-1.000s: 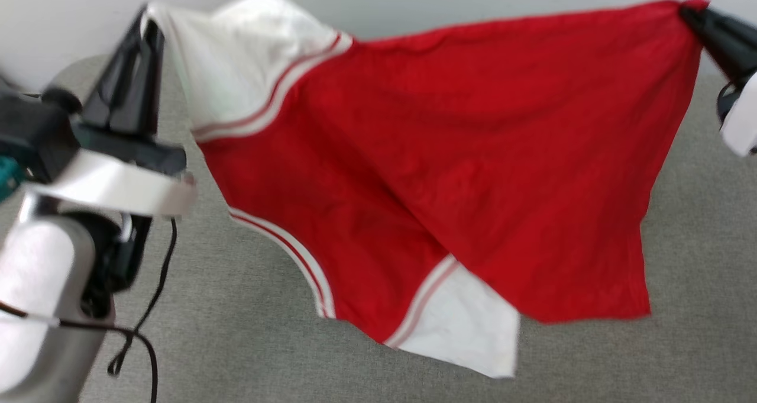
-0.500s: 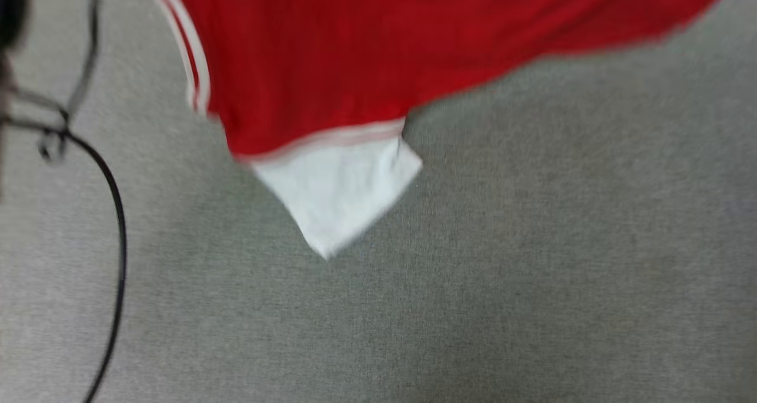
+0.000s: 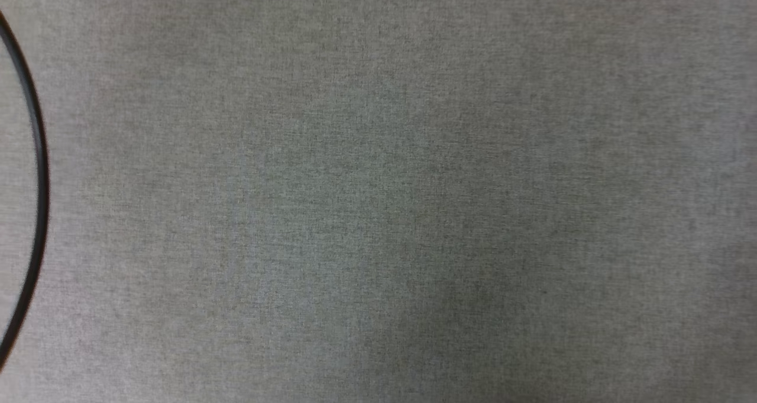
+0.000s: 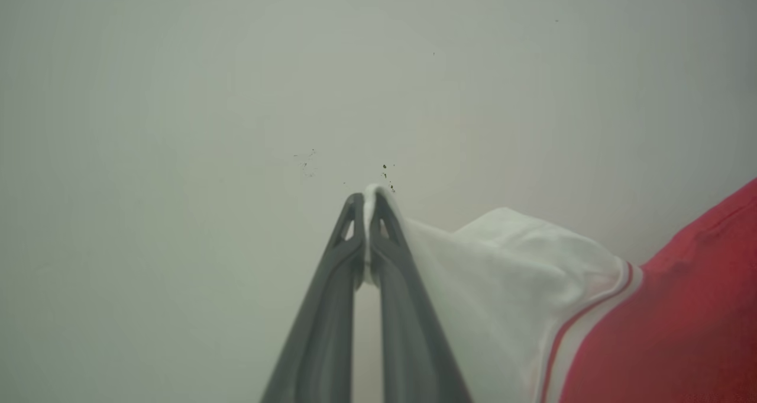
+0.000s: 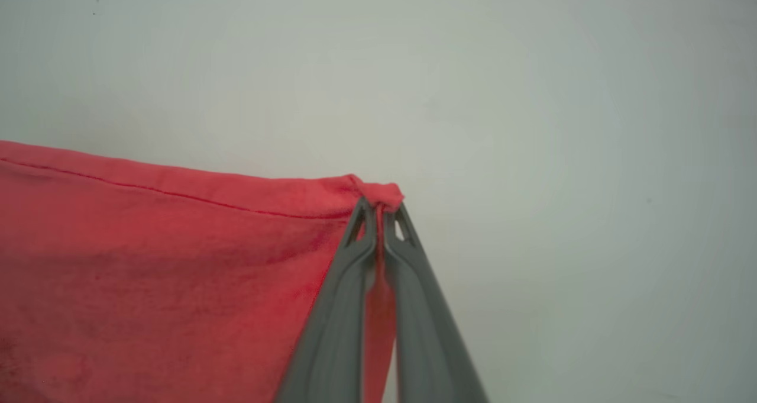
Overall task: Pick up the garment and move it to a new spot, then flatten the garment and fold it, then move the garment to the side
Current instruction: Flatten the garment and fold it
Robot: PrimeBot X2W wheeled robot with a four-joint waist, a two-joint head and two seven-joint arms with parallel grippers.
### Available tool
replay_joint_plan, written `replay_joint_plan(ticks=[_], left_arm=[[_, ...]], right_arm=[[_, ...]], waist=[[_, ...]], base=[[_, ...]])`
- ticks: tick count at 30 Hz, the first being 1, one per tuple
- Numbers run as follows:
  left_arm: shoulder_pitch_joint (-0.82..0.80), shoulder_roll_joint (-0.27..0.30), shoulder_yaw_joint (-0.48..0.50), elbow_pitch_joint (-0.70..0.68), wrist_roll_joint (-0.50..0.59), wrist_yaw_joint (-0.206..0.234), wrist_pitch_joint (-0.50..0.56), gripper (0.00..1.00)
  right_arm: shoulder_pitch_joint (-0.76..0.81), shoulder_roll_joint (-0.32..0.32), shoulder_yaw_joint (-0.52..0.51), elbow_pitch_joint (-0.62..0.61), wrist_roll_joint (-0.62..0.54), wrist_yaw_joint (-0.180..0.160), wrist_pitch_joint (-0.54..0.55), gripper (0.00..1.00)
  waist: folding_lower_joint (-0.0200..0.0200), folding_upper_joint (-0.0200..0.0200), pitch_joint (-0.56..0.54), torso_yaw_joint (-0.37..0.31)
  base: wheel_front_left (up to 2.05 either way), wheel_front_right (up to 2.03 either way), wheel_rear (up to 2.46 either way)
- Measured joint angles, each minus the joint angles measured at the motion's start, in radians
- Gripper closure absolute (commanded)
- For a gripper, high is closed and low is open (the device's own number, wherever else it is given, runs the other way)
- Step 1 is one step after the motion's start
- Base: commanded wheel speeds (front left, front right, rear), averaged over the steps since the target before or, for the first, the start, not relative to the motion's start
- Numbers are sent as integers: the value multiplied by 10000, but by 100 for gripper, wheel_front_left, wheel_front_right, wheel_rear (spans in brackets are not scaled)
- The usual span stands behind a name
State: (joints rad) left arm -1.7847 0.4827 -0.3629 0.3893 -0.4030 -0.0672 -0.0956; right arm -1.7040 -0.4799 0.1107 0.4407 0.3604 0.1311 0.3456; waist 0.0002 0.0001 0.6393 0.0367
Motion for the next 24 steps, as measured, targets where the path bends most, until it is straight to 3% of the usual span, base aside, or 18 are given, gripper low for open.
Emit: replay_joint_plan(ticks=[9,18,24], left_arm=[[-507,-52,-165,1149,-69,-213,-405,100],[1837,61,-401,1875,-378,-380,-1248,100],[4150,180,-322,1488,-715,-382,-1555,100]], right_arm=[[-845,12,951,1452,222,0,-834,100],[1094,-224,2520,2314,1248,0,-1893,100],[2954,-451,3452,2061,2222,0,-2368,100]], waist=[[0,0,557,147],[-1,0,342,55],[-1,-1,-274,1]], base=[[0,0,0],[0,0,0],[0,0,0]])
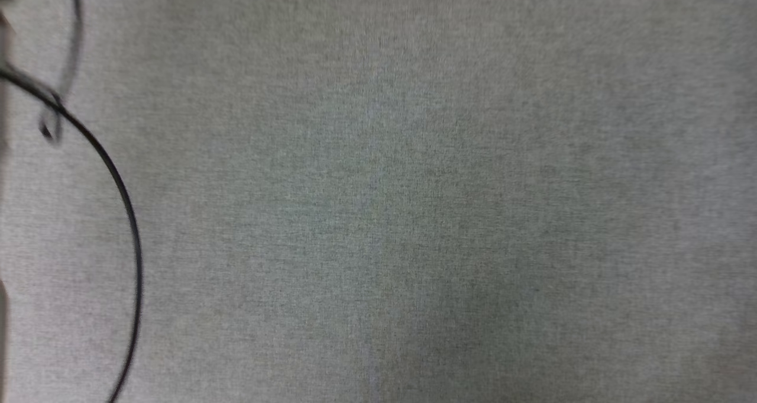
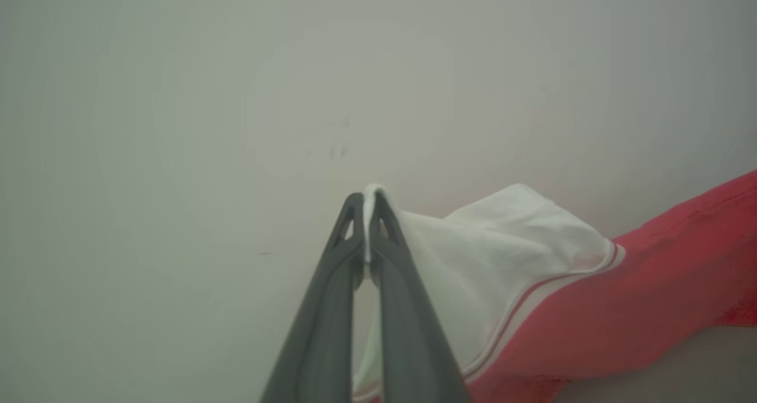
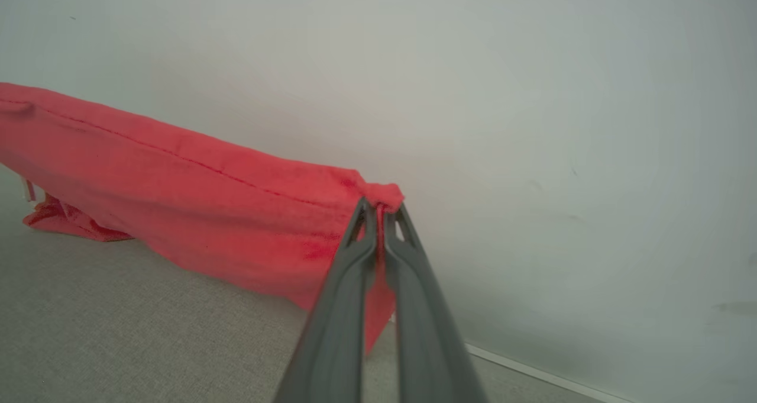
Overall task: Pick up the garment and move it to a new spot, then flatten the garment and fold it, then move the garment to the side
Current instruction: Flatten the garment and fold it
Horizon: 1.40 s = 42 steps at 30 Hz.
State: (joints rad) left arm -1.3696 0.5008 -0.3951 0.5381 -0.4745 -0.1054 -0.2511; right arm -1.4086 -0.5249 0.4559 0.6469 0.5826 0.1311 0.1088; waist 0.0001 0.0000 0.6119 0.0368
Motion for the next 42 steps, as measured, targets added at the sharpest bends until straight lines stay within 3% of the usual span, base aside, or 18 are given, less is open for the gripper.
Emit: replay_joint_plan(ticks=[6,18,24,42], left_arm=[[2885,128,86,-1158,-230,299,-86,100],[9340,414,138,-4491,-1024,2023,184,100],[11713,476,23,-5392,-1521,2562,470,100],[16251,619,-295,-5994,-3344,2915,1277,100]], right_arm=[[2431,-468,612,-941,769,0,-107,100],[7048,-842,623,-2190,1285,0,326,100],[8715,-911,721,-2667,1248,0,558,100],[13347,-1323,-171,-4194,1638,2,1480,100]], waist=[[-1,0,-891,-31],[-3,0,-2921,-79],[-4,0,-3766,-83],[-3,1,-6059,-39]], base=[[0,0,0],[0,0,0],[0,0,0],[0,0,0]])
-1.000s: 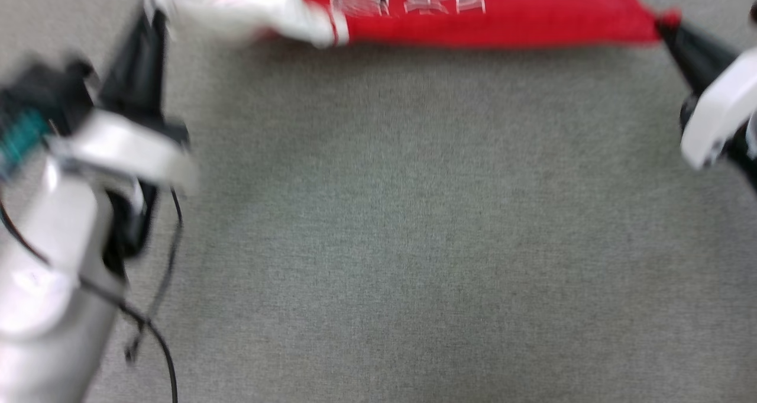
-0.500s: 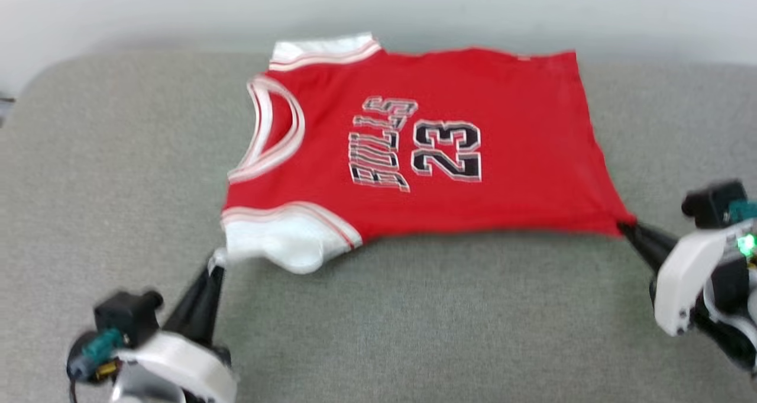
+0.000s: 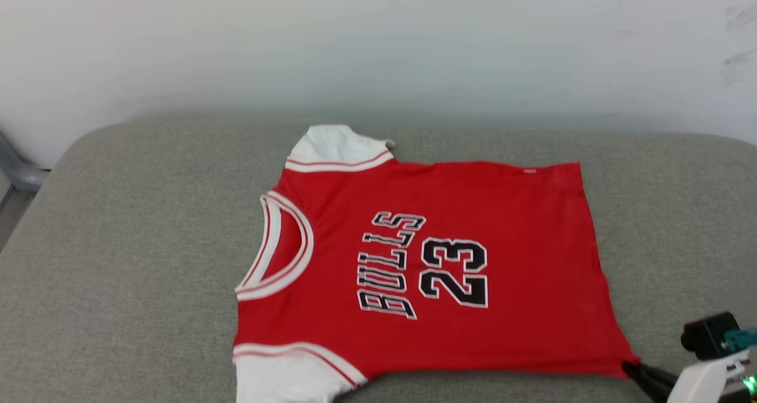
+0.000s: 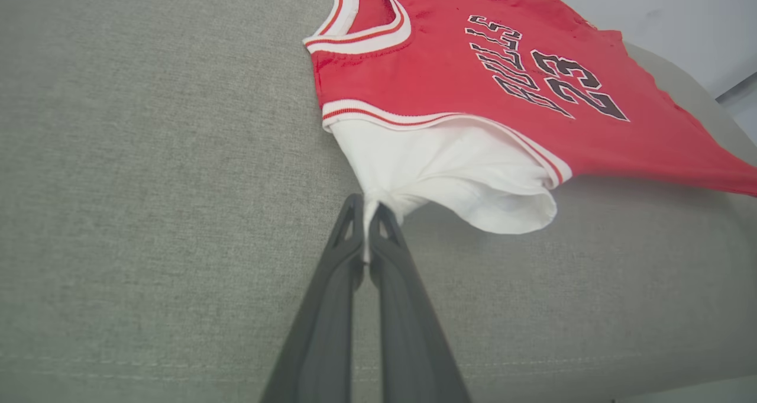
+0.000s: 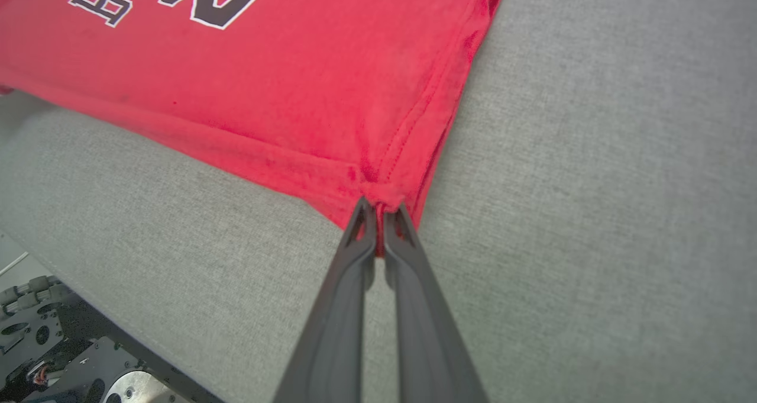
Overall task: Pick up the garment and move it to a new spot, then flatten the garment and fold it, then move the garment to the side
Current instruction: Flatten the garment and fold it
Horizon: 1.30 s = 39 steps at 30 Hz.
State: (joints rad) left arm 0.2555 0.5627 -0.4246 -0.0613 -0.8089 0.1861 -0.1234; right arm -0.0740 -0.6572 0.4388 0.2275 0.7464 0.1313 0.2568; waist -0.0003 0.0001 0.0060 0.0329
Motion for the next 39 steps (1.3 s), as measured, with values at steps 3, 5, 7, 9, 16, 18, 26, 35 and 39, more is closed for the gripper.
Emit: replay_joint_plan(ticks=[3,5,7,9,16,18,26,35,39], left_arm=[[546,-6,-92,-50,-267,-2,111,100],[755,-6,-109,-54,-391,0,151,100],[906,4,-169,-38,-456,-8,249,100],[1014,-8,-198,-36,-543,-13,282,100],[666,117,-234,79,-332,-102,282,100],[364,228,-255,150,-205,-190,330,100],[-1032,639,-316,416,314,-577,654,100],[-3147,976,-265,798,777,-1076,1137,100],[-4225,1114,-270,1057,970,-1315,1421,100]], right_arm=[[693,2,-276,-215,6,0,155,100],[1120,8,-426,-351,6,0,224,100],[1473,10,-577,-451,6,0,270,100],[1671,19,-708,-573,4,0,349,100],[1801,309,-1064,-859,-12,0,487,100],[1727,376,-1151,-903,-19,0,485,100],[1190,502,-1289,-1001,-65,-2,610,100],[285,529,-1484,-1147,23,0,694,100],[-320,635,-1473,-1114,21,-2,784,100]], waist=[[-1,0,-214,-15],[0,0,-292,-15],[0,0,-347,-12],[0,0,-383,-20],[2,0,-383,-57],[3,0,-359,-68],[3,0,-151,-164],[3,0,607,-325],[4,0,1134,-409]], base=[[0,0,0],[0,0,0],[0,0,0],[0,0,0],[0,0,0],[0,0,0],[0,0,0],[0,0,0],[0,0,0]])
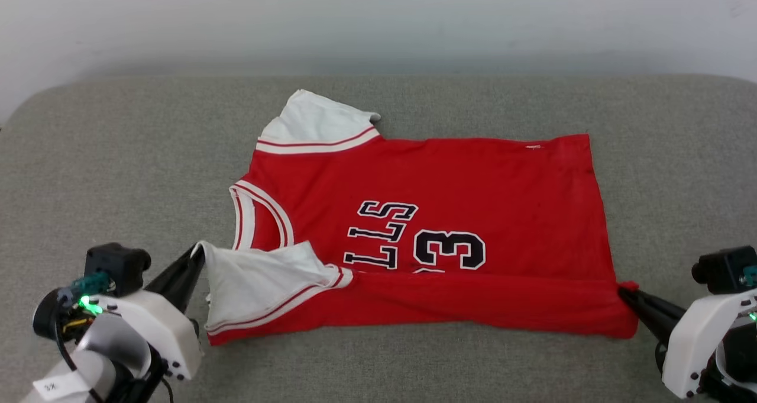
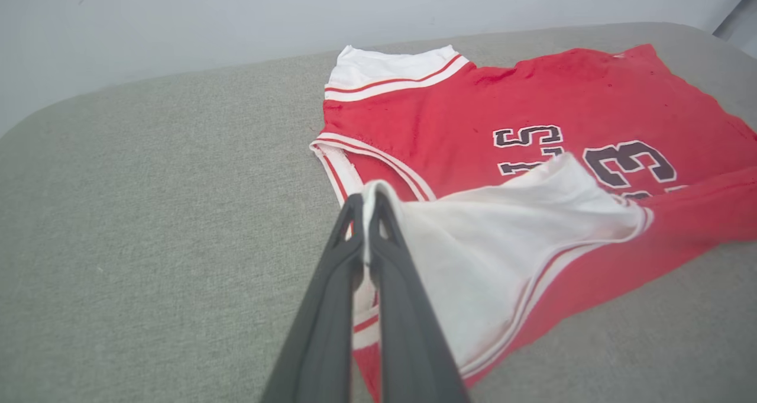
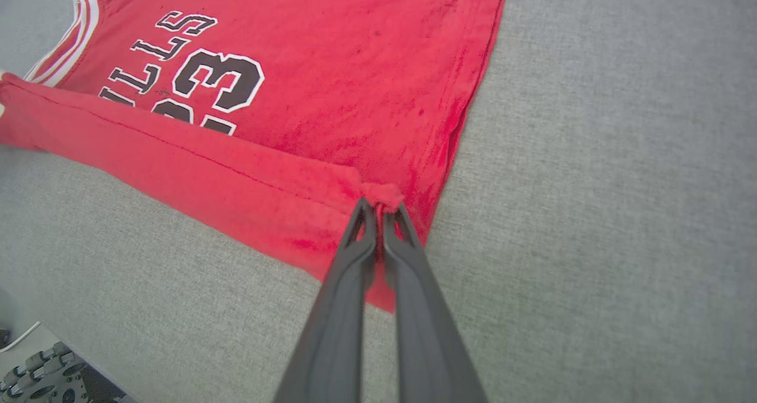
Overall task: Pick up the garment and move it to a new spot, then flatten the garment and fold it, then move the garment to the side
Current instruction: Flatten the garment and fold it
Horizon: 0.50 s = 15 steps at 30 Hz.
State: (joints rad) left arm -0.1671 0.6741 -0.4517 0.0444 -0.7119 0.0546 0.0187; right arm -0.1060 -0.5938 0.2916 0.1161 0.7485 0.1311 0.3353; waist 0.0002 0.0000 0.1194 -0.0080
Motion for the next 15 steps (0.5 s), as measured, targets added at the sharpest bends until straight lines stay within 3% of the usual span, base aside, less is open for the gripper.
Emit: replay_joint_plan(ticks=[15], left_arm=[[-2677,-389,-468,2297,389,-1007,374,100]], right_arm=[[-1627,63,290,844,-109,2,115,100]], waist=[[0,0,1800,-212]], base=[[0,0,0]])
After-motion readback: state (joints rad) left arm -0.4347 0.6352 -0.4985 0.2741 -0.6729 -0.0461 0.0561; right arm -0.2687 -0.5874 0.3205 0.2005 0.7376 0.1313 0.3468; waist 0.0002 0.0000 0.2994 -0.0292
